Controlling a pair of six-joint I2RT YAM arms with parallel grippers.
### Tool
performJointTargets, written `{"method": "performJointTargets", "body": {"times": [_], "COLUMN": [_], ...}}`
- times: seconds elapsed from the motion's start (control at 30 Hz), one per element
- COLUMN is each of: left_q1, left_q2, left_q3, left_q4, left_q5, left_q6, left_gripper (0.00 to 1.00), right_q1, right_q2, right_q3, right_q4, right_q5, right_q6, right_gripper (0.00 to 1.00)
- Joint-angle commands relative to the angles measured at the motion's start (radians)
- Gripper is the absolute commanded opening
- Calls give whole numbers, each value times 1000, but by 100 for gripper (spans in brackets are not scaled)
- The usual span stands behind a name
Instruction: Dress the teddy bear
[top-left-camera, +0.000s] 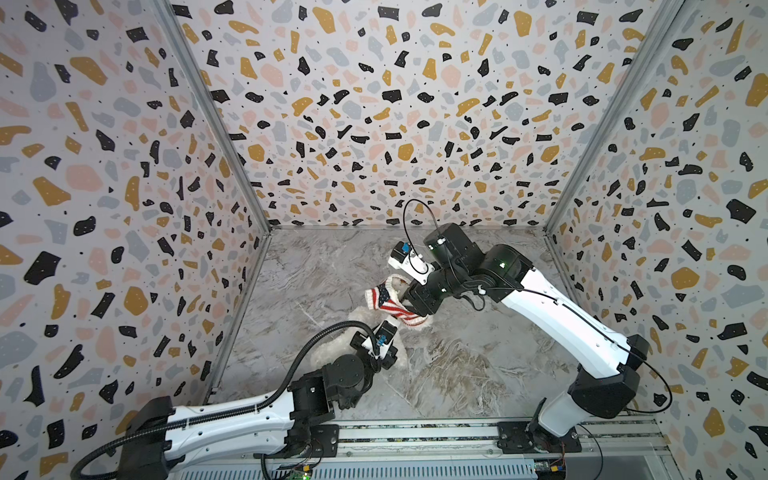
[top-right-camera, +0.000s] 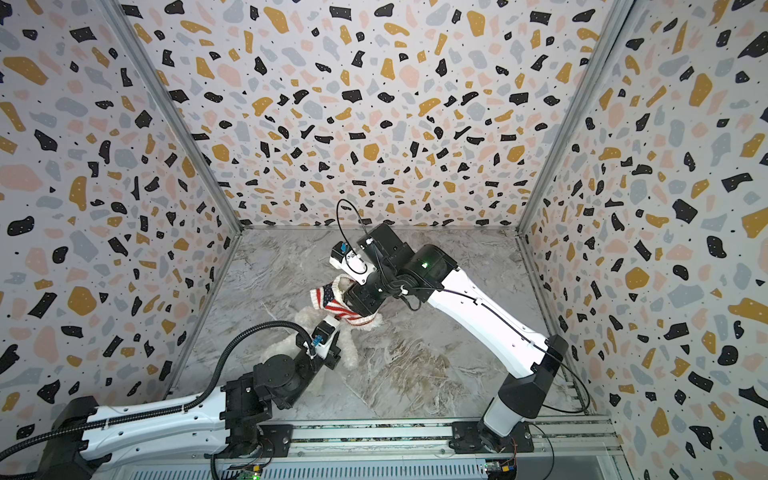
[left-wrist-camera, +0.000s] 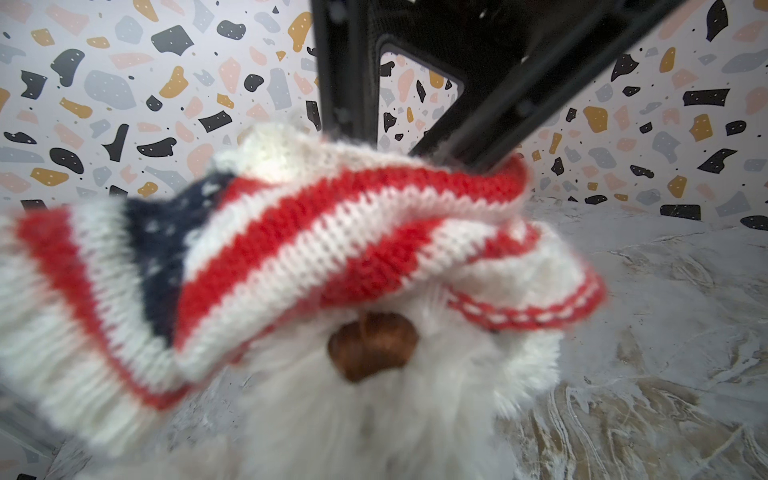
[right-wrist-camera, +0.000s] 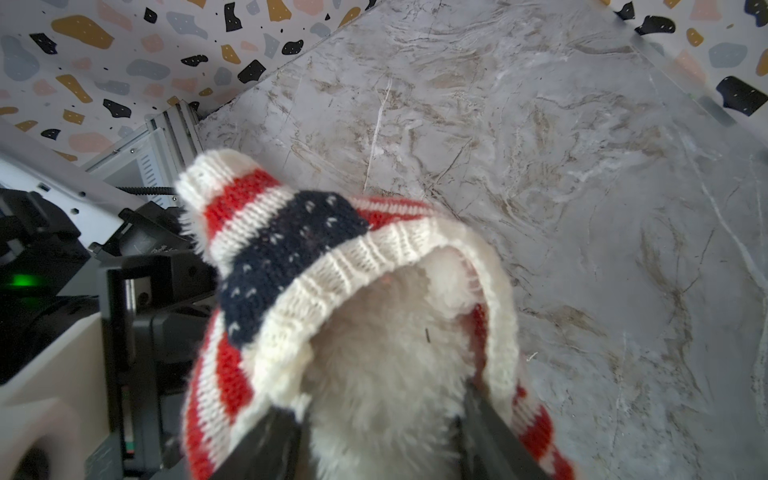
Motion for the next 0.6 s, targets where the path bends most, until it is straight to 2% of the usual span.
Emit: {"method": "performJointTargets", "body": {"times": [0.0,0.23,0.57], "left_q1": [-11,-10,-11], "left_q2": [-25,-13,-18], "left_q3": [-6,-16,-39], "left_q4": [93,113,108], "left_q5": [-22,-59,-93], "left_q6": [21,7,-20], "left_gripper": [0,0,0], "right_q1": [1,2,14], "right_q2": [-7,-32,-72], "right_q3": [-23,-82,-157], "right_q4": [-1,12,50], "right_q5": [-63,-124,-155], "right_q6": [-13,-34,-48], "right_gripper": [56,39,20]}}
